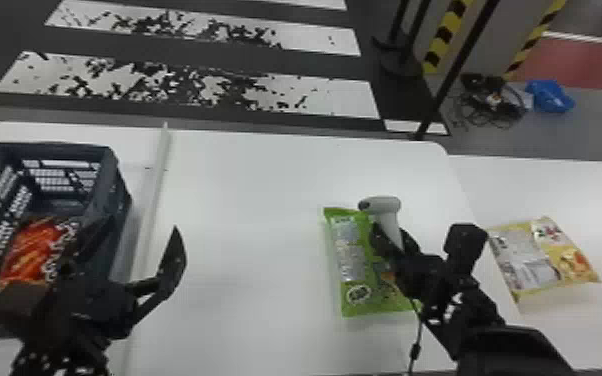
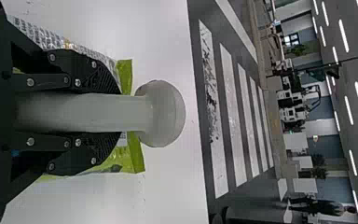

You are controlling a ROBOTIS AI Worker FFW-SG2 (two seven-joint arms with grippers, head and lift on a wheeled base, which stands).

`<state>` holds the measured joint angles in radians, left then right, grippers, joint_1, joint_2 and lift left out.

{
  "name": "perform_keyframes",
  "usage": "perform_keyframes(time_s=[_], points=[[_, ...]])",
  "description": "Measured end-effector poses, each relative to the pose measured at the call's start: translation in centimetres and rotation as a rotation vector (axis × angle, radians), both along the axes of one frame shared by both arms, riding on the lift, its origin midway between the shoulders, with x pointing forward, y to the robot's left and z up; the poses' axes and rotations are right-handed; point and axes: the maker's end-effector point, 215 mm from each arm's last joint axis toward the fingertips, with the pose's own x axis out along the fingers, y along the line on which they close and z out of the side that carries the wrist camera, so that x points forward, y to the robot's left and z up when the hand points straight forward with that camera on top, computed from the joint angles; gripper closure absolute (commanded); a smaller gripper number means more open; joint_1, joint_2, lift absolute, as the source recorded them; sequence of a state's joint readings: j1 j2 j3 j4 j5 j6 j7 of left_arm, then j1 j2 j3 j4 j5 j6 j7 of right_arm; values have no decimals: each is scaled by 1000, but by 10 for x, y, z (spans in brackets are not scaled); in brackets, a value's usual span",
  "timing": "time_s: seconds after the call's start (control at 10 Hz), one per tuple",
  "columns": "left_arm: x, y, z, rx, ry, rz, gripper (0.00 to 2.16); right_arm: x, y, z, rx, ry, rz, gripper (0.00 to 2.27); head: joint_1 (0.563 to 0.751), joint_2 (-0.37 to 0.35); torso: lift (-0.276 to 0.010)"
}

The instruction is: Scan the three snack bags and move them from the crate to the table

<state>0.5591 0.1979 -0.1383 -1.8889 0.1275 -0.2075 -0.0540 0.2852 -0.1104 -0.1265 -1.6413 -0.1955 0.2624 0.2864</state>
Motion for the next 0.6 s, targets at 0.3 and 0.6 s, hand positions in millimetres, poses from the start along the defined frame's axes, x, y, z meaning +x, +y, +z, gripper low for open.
perform_keyframes(time_s=[0.3,0.6], points=[[3,1,-4,2,6,0,36,-7,37,-1,-47,7,41,2236,695,-81,-62],[4,4,-4,-1,4,4,36,-2,40,-20,-93,54,48,2236,695,-72,-62]])
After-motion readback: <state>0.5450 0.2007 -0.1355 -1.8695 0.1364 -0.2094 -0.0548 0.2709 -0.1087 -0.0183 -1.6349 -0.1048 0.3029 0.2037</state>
